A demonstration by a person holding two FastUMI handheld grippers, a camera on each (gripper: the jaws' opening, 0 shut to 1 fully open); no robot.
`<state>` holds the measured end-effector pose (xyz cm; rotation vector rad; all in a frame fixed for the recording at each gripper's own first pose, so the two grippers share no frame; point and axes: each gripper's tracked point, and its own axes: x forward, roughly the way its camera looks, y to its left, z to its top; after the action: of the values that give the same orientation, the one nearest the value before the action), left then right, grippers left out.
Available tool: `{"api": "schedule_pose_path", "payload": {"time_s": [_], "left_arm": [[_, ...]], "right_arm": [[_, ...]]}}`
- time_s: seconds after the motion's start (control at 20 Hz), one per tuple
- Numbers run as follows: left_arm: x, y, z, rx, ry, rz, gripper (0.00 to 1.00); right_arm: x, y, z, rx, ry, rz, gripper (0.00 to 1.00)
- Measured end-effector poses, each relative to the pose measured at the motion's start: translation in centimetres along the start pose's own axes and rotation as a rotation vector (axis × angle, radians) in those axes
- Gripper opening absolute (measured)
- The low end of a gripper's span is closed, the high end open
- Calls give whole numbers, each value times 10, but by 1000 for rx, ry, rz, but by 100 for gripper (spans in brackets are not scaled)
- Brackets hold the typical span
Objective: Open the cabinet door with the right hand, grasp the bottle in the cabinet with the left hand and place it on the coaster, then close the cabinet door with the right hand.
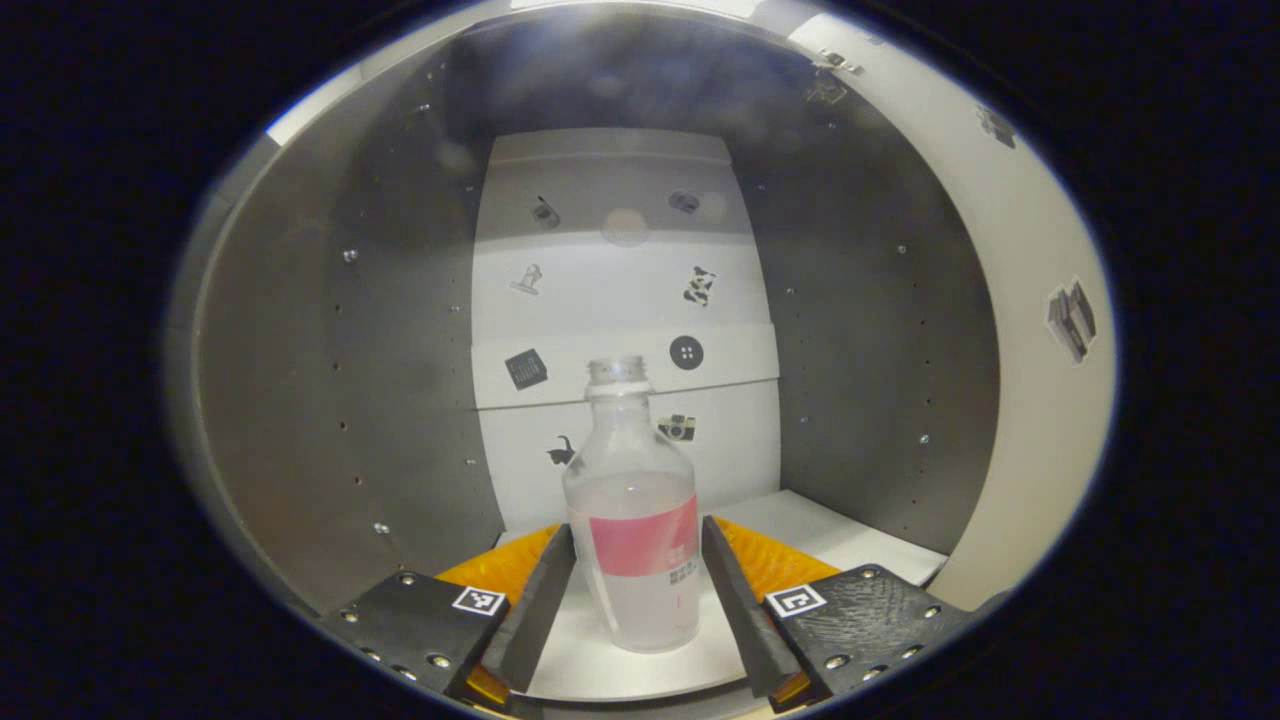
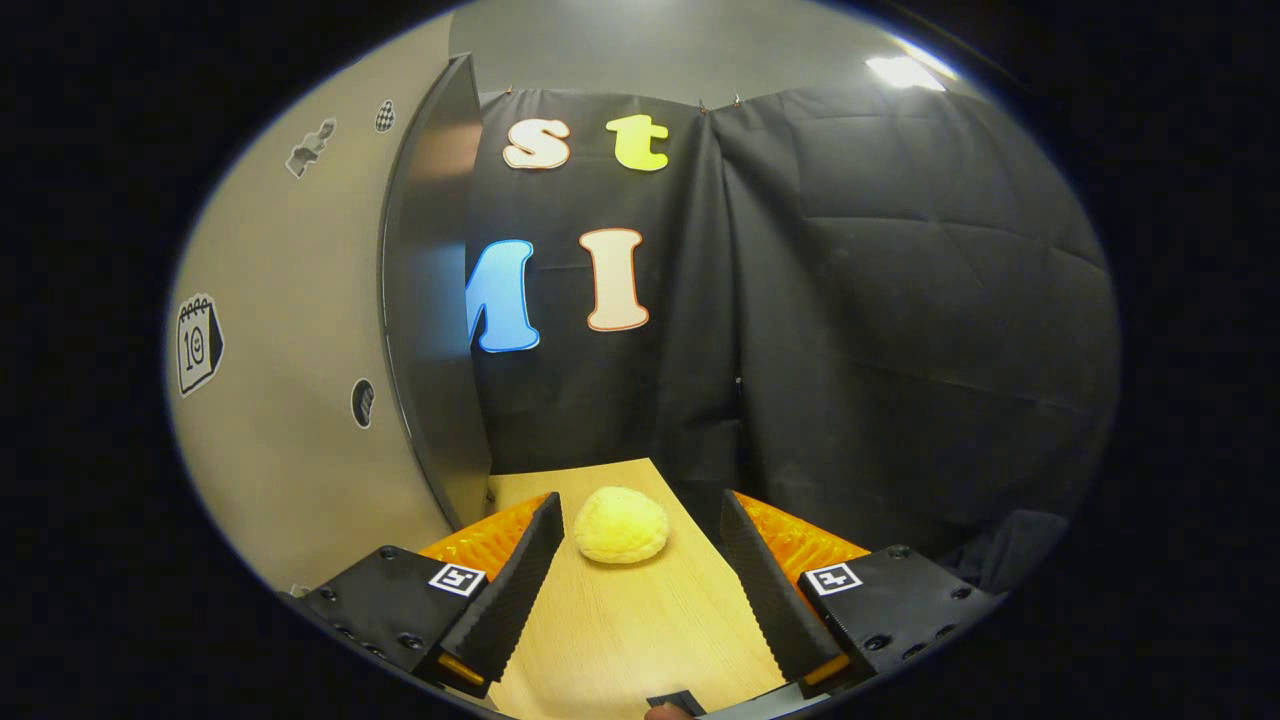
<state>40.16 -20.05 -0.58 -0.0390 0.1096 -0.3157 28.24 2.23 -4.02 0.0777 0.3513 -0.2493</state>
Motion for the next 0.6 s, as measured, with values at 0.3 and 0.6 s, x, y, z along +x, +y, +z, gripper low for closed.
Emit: {"api": "schedule_pose_path", "payload": {"time_s": [0.3, 0.6], "left_arm": [[-3, 3, 2, -8, -7, -9, 75], [-59, 21, 28, -49, -61, 59, 73]], "right_arm": [[-4, 8, -7, -12, 15, -10, 96], [-15, 9, 1, -31, -12, 67, 97]]}}
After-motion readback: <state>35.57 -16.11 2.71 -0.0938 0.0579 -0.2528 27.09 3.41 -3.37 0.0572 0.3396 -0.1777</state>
